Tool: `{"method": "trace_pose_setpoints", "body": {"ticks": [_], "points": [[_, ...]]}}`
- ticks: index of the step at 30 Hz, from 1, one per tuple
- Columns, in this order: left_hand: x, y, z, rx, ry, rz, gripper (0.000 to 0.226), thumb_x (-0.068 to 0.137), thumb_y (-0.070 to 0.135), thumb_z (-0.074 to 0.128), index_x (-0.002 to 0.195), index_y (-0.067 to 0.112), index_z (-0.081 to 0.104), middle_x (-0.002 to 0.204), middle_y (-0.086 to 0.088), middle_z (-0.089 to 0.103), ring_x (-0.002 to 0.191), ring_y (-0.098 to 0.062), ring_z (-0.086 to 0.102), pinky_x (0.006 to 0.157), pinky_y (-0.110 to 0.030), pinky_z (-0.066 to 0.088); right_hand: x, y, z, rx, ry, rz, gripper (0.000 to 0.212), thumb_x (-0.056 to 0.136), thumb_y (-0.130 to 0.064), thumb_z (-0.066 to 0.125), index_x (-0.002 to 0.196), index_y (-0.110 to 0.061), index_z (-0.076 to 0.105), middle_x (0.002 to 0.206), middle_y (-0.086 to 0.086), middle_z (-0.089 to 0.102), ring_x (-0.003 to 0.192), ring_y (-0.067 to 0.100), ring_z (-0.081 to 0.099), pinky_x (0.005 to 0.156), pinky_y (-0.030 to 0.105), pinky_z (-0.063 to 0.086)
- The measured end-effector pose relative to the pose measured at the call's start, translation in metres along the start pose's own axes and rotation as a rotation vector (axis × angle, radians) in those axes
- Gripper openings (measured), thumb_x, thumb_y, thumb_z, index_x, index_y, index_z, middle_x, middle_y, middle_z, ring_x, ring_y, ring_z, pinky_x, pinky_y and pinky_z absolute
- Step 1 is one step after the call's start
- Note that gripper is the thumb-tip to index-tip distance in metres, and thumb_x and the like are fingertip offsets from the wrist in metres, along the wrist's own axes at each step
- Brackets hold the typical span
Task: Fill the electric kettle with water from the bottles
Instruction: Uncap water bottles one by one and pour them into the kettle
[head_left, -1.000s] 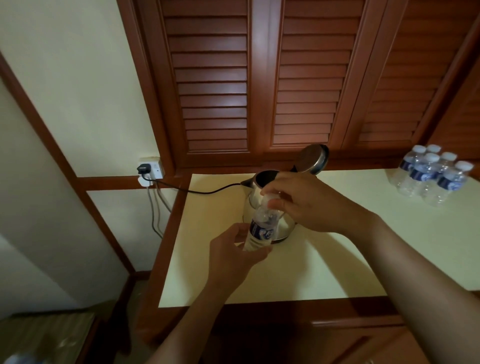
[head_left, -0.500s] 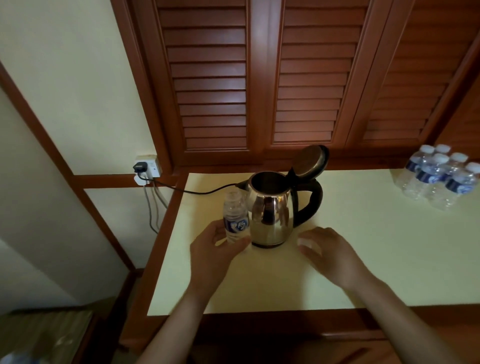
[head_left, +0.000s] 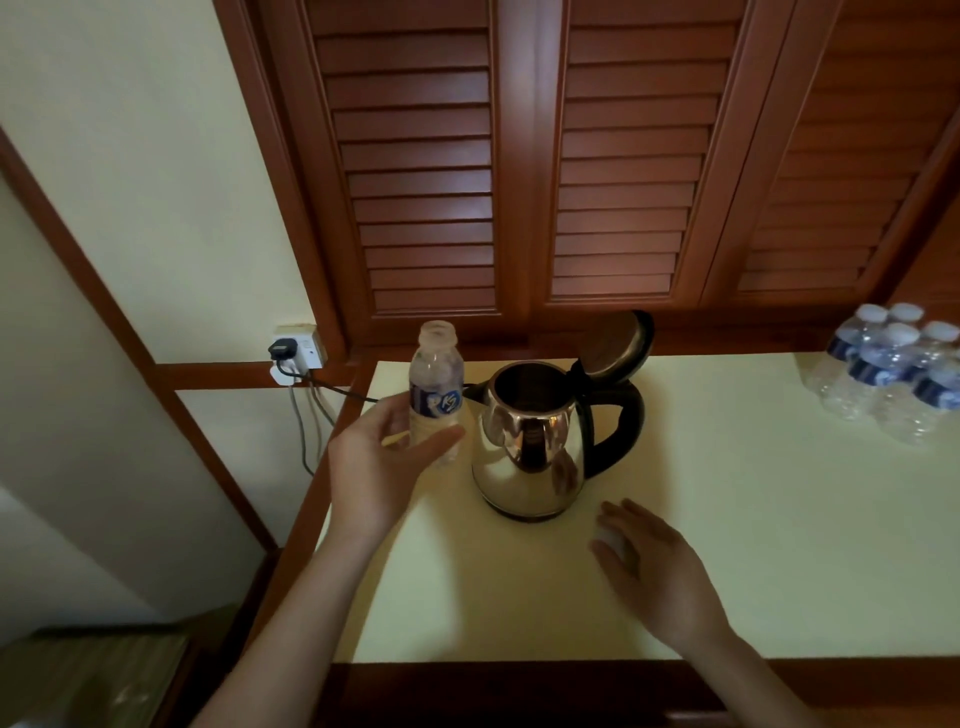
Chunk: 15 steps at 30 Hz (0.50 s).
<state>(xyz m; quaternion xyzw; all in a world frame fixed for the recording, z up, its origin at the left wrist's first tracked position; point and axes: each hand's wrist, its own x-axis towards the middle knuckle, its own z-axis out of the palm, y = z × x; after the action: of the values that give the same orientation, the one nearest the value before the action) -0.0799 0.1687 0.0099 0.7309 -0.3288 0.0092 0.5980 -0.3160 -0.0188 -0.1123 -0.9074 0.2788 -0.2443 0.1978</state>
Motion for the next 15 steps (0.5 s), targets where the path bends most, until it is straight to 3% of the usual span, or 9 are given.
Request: {"method": "trace_pose_setpoints", "body": {"ticks": [4,6,10,13,15], "points": [[0.022,0.0,-0.004,0.057,0.028,0.063,0.046,0.066,0.028,0.094,0.104,0.042,0.07,0.096,0.014,0.075,0.09,-0.005,0.072,0.08,-0.033,0.062,0.001,-0.001,-0.001,0.005,0.0,0.037,0.031,0.084,-0.031,0.074,0.115,-0.026,0.071,0.126,-0.016,0.064,0.13,0.005,0.049,0.102,0.017,0.035],[0.03,0.001,-0.006,0.125,0.021,0.118,0.046,0.066,0.032,0.094,0.103,0.042,0.07,0.097,0.014,0.076,0.088,-0.008,0.072,0.081,-0.038,0.061,0.001,-0.004,-0.002,0.013,0.015,0.054,0.033,0.083,-0.031,0.075,0.115,-0.026,0.071,0.124,-0.021,0.06,0.128,0.002,0.049,0.101,0.015,0.034],[0.042,0.005,-0.011,0.251,0.014,0.204,0.049,0.066,0.03,0.094,0.111,0.025,0.074,0.097,0.011,0.075,0.084,-0.002,0.069,0.078,-0.027,0.057,0.0,-0.009,-0.007,0.008,0.013,0.089,0.036,0.086,-0.033,0.073,0.121,-0.027,0.069,0.126,-0.022,0.056,0.129,0.002,0.047,0.099,0.014,0.03],[0.049,0.006,-0.016,0.339,-0.026,0.289,0.05,0.068,0.025,0.093,0.114,0.022,0.074,0.101,0.008,0.075,0.087,-0.007,0.069,0.079,-0.024,0.055,0.0,-0.009,-0.008,0.016,-0.018,0.096,0.039,0.089,-0.034,0.068,0.127,-0.026,0.065,0.125,-0.025,0.047,0.132,0.005,0.046,0.101,0.014,0.028],[0.054,0.005,-0.019,0.398,-0.047,0.323,0.051,0.068,0.024,0.092,0.115,0.022,0.073,0.103,0.007,0.074,0.089,-0.008,0.068,0.078,-0.02,0.051,0.0,-0.006,-0.006,0.014,-0.024,0.081,0.04,0.09,-0.035,0.067,0.128,-0.025,0.065,0.132,-0.019,0.053,0.134,0.005,0.044,0.103,0.015,0.028]]}}
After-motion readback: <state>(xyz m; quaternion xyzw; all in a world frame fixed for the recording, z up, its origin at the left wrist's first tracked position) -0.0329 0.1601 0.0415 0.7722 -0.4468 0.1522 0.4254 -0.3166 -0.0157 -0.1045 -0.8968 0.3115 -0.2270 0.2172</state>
